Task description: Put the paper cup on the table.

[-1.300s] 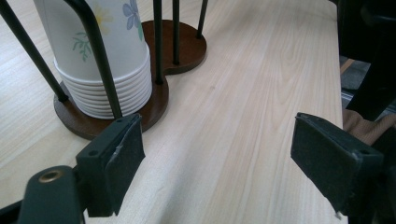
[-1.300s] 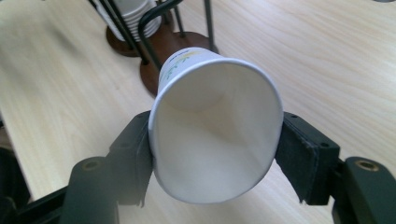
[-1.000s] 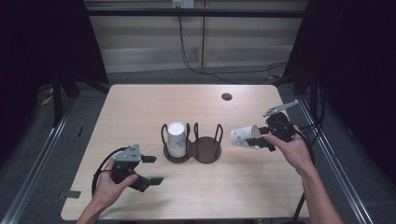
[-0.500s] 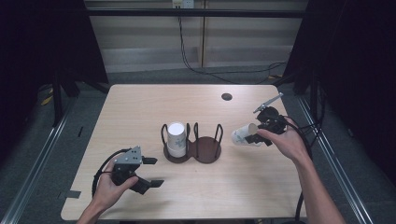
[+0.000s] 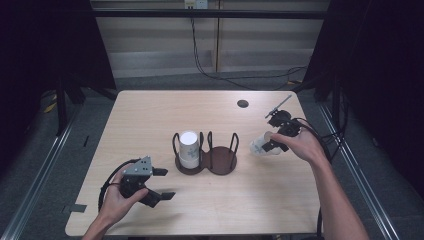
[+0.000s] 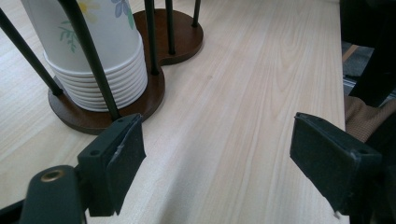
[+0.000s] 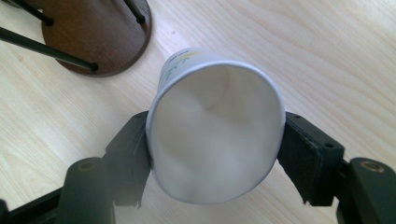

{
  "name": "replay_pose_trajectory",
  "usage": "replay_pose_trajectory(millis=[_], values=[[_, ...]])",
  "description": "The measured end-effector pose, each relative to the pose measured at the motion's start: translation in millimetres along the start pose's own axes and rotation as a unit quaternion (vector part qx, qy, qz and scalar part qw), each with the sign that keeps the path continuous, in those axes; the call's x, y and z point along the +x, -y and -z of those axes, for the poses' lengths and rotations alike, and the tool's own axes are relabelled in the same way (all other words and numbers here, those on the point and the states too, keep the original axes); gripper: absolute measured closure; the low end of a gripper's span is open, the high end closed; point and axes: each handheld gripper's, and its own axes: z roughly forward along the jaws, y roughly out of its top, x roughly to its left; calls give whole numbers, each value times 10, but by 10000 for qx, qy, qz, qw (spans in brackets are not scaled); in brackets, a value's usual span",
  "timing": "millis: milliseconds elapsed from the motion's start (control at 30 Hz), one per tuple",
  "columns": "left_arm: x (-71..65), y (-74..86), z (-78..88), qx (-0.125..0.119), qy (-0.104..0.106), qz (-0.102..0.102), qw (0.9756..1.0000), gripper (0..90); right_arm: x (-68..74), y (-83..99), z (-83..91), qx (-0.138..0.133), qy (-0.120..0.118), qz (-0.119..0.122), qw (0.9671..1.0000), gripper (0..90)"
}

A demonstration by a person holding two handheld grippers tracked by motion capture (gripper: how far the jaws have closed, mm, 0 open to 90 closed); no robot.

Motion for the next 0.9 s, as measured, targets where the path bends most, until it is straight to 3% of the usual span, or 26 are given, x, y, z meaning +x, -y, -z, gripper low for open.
replay_pose_trajectory(millis=[100,367,600,900], values=[[0,-6,40,-170,-27,8,9999,176,-29,-1,-45,190,45,3,9998,305],[-1,-4,48,-138,-40,-40,9999,175,-25,-72,-183,589,149,41,9981,288],[-3,-6,46,-135,-23,-54,9999,176,21,-141,-276,727,235,88,9970,255],[-2,-1,59,-85,-31,-72,9999,174,34,-180,-327,451,287,84,9985,210]])
